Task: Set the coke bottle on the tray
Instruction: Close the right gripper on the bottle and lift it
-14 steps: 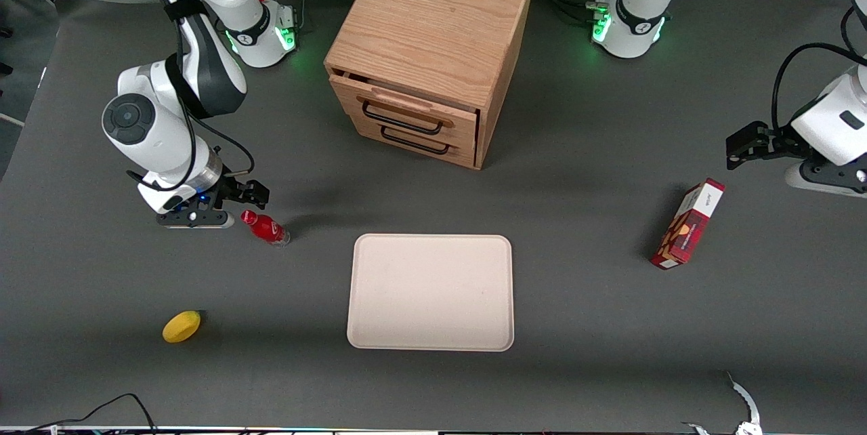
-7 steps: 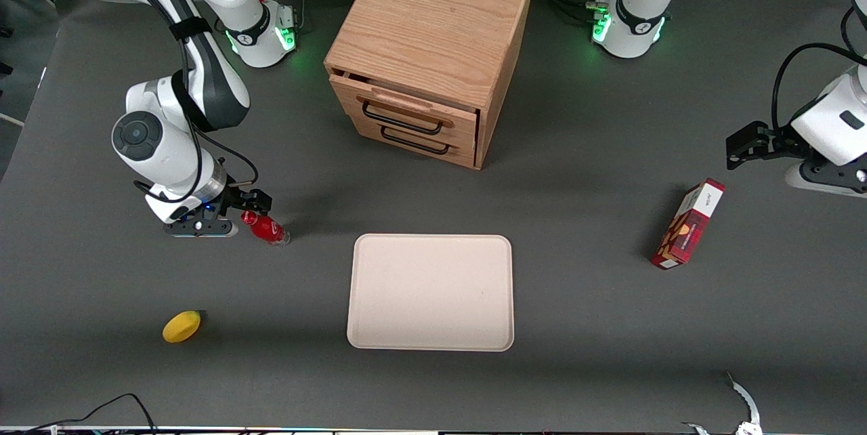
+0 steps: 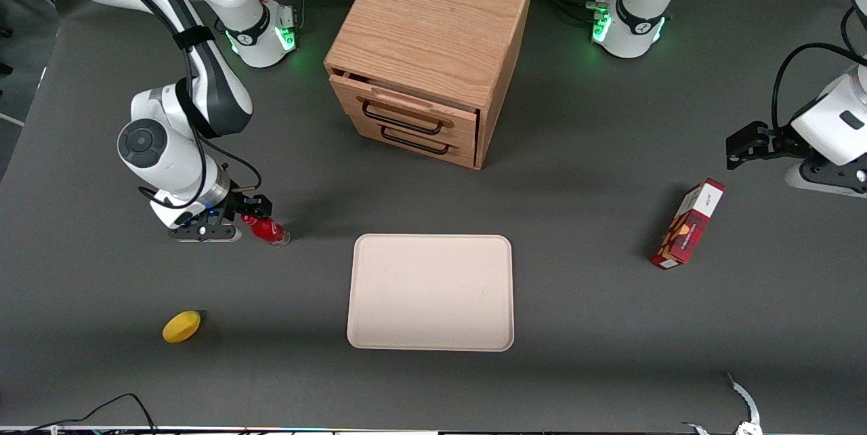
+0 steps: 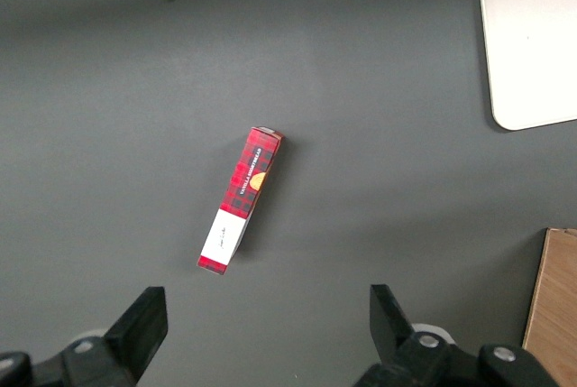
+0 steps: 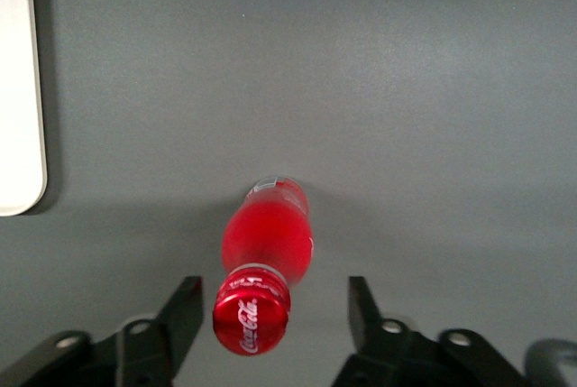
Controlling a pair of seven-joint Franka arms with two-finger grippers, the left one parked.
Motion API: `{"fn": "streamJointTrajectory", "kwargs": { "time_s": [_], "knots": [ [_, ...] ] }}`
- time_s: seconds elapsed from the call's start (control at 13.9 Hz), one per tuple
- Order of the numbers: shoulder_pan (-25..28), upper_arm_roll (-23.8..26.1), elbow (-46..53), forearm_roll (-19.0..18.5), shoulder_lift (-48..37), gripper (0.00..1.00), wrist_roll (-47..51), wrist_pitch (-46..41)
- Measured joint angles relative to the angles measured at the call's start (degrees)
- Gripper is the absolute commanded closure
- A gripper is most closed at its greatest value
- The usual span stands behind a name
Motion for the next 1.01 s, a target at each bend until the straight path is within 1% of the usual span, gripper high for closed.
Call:
{"fn": "streamJointTrajectory", "kwargs": {
  "time_s": [0.07, 0.87, 1.01],
  "knots": [
    [0.0, 0.0, 0.1, 0.0, 0.0, 1.0, 0.0, 0.0],
    [0.0, 0.0, 0.5, -0.1, 0.1, 1.0, 0.0, 0.0],
    [0.0, 0.0, 2.6, -0.1, 0.0, 1.0, 0.0, -2.4]
  ]
}}
